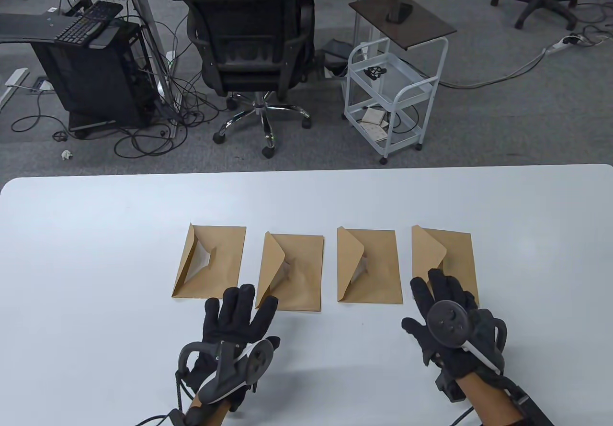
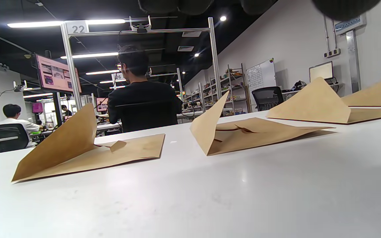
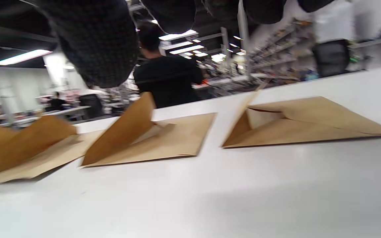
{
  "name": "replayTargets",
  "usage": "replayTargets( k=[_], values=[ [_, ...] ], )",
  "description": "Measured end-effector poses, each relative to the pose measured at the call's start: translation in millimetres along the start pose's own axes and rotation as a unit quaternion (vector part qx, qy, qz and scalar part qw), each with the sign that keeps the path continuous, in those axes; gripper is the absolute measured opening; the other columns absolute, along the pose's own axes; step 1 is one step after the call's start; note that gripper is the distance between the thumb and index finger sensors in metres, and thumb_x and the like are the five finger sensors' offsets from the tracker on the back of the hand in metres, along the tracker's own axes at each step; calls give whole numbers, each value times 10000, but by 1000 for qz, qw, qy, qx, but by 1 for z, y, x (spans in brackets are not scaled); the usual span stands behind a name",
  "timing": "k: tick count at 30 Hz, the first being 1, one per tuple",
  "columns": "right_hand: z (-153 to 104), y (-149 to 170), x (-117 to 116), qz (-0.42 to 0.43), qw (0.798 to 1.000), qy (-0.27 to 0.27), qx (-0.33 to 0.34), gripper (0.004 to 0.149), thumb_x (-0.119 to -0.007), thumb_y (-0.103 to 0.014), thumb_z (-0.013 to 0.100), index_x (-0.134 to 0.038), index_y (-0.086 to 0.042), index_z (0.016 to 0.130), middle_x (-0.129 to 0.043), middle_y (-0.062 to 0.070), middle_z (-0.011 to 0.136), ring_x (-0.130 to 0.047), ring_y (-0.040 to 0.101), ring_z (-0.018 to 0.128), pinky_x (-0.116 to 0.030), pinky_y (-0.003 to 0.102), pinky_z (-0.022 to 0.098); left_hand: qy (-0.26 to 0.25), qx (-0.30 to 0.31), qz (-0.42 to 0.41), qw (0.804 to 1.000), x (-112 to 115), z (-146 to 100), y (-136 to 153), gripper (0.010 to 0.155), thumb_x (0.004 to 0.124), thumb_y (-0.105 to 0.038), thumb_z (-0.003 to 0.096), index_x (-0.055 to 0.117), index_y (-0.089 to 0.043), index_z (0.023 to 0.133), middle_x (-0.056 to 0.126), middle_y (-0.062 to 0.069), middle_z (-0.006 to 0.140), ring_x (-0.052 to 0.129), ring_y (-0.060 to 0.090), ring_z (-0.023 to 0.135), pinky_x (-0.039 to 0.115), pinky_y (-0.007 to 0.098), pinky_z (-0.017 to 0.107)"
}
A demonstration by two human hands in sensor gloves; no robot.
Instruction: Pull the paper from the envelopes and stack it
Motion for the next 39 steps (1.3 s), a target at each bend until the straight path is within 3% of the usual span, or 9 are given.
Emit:
replayTargets(
  k=[4, 10, 16, 20, 24, 28, 31, 39],
  values=[
    [24, 22, 9, -16, 996, 26, -79, 777, -901, -409, 445, -499, -215, 1080, -372, 200, 1135, -465, 510, 1039, -430, 703, 700, -7, -6, -4, 1000, -2, 0, 2, 748, 671, -602, 458, 341, -448, 1111, 281, 95, 1209, 359, 406, 1150, 256, 648, 807],
    [63, 54, 11, -11, 978, 4, -209, 788, -910, -370, 445, -473, -211, 1082, -456, 214, 1118, -523, 503, 1030, -463, 691, 703, -4, -6, -2, 1000, -3, 0, 3, 752, 669, -609, 456, 341, -447, 1113, 277, 94, 1210, 356, 409, 1150, 253, 650, 806],
    [91, 82, -2, -16, 951, -28, -308, 817, -921, -393, 438, -458, -207, 1085, -506, 234, 1097, -611, 504, 991, -538, 659, 688, 3, -3, 1, 1000, -2, 1, 1, 752, 670, -606, 457, 342, -446, 1114, 274, 97, 1209, 354, 409, 1150, 250, 650, 806],
    [100, 103, -23, 6, 926, -75, -370, 822, -914, -440, 435, -474, -182, 1081, -537, 261, 1074, -654, 512, 960, -565, 654, 670, 1, -5, 0, 1000, -4, 1, 2, 749, 671, -606, 457, 345, -448, 1113, 274, 97, 1210, 356, 409, 1150, 250, 650, 807],
    [103, 110, -41, 21, 910, -118, -397, 900, -897, -528, 426, -421, -143, 1084, -476, 300, 1070, -582, 550, 961, -561, 670, 659, -3, -9, -3, 1000, -5, 1, 3, 749, 672, -604, 457, 347, -447, 1114, 276, 96, 1210, 357, 410, 1149, 247, 651, 806],
    [106, 108, -46, 11, 907, -108, -408, 953, -929, -521, 395, -407, -110, 1078, -448, 311, 1061, -551, 557, 943, -530, 676, 663, -3, -10, -2, 1000, -5, 1, 3, 749, 670, -608, 457, 350, -446, 1114, 275, 96, 1211, 332, 408, 1158, 237, 655, 805],
    [109, 104, -40, -14, 914, -69, -400, 946, -956, -488, 358, -479, -72, 1061, -602, 290, 998, -717, 508, 861, -519, 672, 675, -2, -8, -1, 1000, -5, 1, 2, 753, 670, -615, 453, 353, -447, 1114, 275, 95, 1212, 331, 408, 1158, 230, 657, 804],
    [109, 106, -41, 1, 910, -70, -408, 905, -969, -445, 337, -566, -25, 1030, -720, 260, 916, -828, 445, 736, -587, 646, 650, -8, -10, 4, 1000, -8, 1, 3, 755, 670, -619, 451, 355, -446, 1115, 274, 95, 1212, 329, 409, 1159, 228, 657, 804]
  ],
)
Point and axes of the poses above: the tracker on the back of each hand, its own y axis roughly to the little-finger side, its own z axis roughly from the wrist to the fingertips, x = y × z, the point moved 4 cm from there along z, roughly from the wrist to the fingertips
